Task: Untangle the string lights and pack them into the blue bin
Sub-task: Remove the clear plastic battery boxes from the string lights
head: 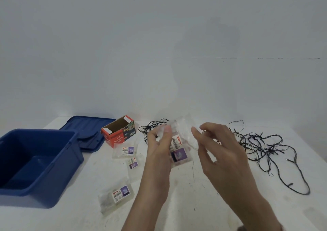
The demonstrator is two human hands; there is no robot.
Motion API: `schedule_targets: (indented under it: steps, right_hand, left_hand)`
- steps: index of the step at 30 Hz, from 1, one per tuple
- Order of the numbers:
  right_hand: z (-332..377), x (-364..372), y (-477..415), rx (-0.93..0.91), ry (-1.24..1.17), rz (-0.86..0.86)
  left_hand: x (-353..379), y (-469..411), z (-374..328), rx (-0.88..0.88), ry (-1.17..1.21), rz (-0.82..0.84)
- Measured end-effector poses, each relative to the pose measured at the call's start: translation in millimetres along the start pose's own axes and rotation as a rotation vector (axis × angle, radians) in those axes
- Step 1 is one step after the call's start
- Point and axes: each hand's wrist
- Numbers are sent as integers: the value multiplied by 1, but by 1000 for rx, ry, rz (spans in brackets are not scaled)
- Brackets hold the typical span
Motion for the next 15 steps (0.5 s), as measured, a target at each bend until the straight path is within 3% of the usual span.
schedule_targets:
  steps: [10,15]
  right_hand:
    - [-7,-2,-4,-128,-101,146]
    - [-8,2,-4,-62,-81,81]
  left_hand:
    - [-3,-2,-2,47,-32,-34]
    - [-3,-2,-1,38,-26,-28]
Point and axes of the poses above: each hand's wrist, its own y-axis away from the middle knuckle, its own x-axis out of the palm, z = x × y, and after that the axes turned 6 degrees about y, right-handed
